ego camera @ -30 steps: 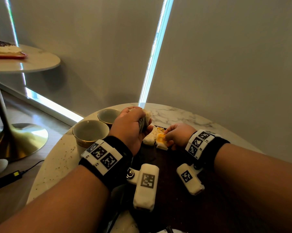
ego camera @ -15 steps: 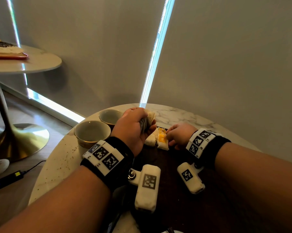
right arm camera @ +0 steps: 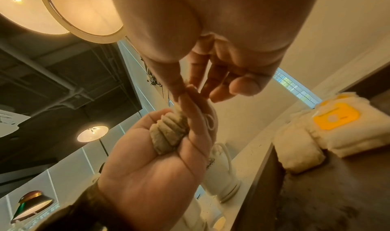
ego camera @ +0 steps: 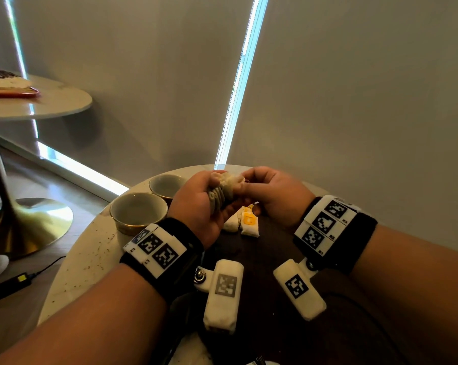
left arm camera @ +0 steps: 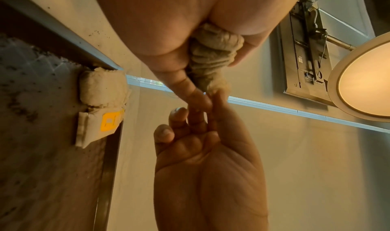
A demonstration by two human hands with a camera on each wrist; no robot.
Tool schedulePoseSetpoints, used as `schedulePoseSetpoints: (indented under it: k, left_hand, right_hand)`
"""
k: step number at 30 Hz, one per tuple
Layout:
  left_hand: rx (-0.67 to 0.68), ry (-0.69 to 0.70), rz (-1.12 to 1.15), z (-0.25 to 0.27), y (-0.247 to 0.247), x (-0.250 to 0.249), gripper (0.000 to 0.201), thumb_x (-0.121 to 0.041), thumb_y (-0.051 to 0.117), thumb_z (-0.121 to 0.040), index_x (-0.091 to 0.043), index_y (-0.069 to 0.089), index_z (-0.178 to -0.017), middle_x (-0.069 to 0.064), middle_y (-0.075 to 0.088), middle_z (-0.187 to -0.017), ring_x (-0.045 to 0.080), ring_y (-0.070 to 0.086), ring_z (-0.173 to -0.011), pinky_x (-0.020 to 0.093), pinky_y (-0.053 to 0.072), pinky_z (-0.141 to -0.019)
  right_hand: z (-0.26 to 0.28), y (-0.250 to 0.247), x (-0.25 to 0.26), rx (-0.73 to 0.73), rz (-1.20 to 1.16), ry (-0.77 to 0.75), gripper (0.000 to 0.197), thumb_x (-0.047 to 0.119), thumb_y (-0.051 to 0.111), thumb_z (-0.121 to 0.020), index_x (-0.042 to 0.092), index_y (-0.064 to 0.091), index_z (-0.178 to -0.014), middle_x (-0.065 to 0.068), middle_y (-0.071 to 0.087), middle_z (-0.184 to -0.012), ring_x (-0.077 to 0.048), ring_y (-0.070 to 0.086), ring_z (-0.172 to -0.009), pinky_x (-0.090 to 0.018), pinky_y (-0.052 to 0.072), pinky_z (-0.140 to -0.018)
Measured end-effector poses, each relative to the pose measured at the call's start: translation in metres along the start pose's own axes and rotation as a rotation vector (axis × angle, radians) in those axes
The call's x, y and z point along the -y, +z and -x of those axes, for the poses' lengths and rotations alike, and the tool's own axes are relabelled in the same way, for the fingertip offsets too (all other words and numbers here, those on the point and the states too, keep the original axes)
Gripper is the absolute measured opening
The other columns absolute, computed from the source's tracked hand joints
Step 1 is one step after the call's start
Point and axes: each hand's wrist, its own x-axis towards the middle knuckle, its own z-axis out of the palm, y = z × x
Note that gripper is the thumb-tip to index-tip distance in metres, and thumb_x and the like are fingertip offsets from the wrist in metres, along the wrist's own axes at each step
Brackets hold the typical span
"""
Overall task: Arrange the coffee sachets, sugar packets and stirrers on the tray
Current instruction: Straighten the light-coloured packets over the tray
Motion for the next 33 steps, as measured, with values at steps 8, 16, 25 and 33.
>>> schedulePoseSetpoints:
  k: [8, 16, 25, 33]
  left_hand:
    - [-0.084, -0.036, -0.106, -0.004, -0.003, 0.003, 0.034, -0.011, 0.047, -0.095, -0.007, 0.059, -0.126, 0.024, 0.061, -0.125, 0.036, 0.066, -0.104, 0.034, 0.059, -0.060]
    - [-0.109, 0.001, -0.150, -0.005, -0.005, 0.003, 0.022, -0.009, 0.050, -0.098, -0.011, 0.062, -0.116, 0.020, 0.059, -0.117, 0.027, 0.063, -0.093, 0.027, 0.054, -0.057]
    - [-0.123, 0.041, -0.119, -0.009, -0.006, -0.001, 0.010, -0.013, 0.055, -0.096, -0.016, 0.062, -0.103, 0.009, 0.058, -0.094, 0.017, 0.056, -0.075, 0.024, 0.047, -0.050]
    - [-0.099, 0.124, -0.073, -0.005, -0.001, -0.009, 0.007, -0.013, 0.054, -0.097, -0.016, 0.059, -0.096, 0.006, 0.052, -0.083, 0.014, 0.050, -0.062, 0.021, 0.037, -0.046]
  right_hand:
    - [0.000, -0.002, 0.000, -0.124, -0.117, 0.003, 0.004, 0.011, 0.068, -0.091, 0.014, 0.069, -0.089, -0.009, 0.074, -0.085, -0.022, 0.069, -0.078, -0.033, 0.049, -0.062]
    - [-0.001, -0.008, 0.004, -0.204, -0.145, 0.002, 0.007, 0.007, 0.064, -0.093, 0.013, 0.065, -0.098, -0.009, 0.072, -0.088, -0.017, 0.067, -0.068, -0.030, 0.051, -0.059]
    - [-0.017, -0.030, 0.000, -0.427, 0.073, 0.033, 0.004, 0.015, 0.064, -0.096, 0.018, 0.065, -0.093, -0.007, 0.071, -0.089, -0.010, 0.064, -0.065, -0.022, 0.047, -0.053]
    - [-0.023, -0.003, -0.005, 0.086, 0.492, 0.211, 0.013, 0.007, 0.067, -0.091, 0.020, 0.071, -0.093, 0.001, 0.070, -0.078, -0.010, 0.063, -0.063, -0.019, 0.046, -0.052]
